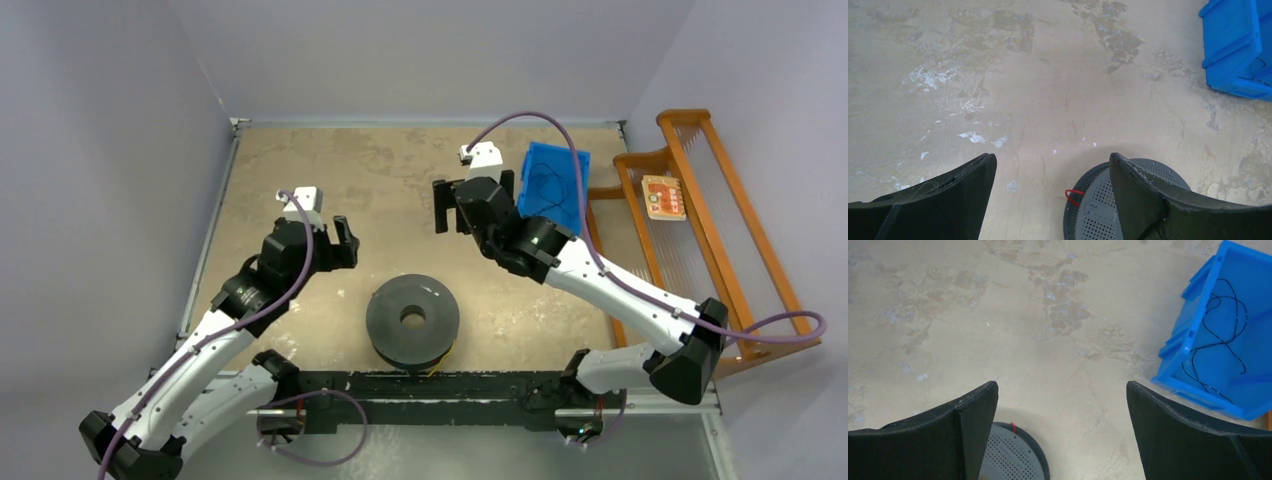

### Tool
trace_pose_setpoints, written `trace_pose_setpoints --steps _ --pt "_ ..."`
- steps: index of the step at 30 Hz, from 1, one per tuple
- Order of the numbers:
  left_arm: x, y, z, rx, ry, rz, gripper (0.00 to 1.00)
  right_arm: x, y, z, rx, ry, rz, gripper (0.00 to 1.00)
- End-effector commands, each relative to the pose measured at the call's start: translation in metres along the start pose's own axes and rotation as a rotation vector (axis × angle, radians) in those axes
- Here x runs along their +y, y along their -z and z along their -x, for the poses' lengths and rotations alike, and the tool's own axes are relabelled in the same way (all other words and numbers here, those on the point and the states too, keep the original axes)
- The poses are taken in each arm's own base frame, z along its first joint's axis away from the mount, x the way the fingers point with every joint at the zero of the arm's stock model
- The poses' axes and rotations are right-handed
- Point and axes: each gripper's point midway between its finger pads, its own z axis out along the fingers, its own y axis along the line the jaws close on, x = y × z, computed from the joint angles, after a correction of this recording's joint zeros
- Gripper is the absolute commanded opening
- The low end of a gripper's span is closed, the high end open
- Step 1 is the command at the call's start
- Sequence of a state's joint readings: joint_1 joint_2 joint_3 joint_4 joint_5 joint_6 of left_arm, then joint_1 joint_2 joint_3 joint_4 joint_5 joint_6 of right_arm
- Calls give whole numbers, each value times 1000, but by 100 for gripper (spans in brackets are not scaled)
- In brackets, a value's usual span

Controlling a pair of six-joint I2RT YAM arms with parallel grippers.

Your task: Wrap the cables

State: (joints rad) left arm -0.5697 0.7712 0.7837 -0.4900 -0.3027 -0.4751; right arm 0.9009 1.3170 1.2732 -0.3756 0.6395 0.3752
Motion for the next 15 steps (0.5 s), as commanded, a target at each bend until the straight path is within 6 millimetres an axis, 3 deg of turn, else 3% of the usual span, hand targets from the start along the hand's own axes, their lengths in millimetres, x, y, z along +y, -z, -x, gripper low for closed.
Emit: trace_pose_setpoints --steps 1,4,15 --pt "-2 1 18 -62 12 -4 83 -10 8 25 -71 -60 -47 99" --pt "-3 -1 17 -55 12 -2 83 2 10 4 -31 -27 58 99" --pt "-3 -5 15 -42 12 4 83 6 17 -57 114 54 178 99"
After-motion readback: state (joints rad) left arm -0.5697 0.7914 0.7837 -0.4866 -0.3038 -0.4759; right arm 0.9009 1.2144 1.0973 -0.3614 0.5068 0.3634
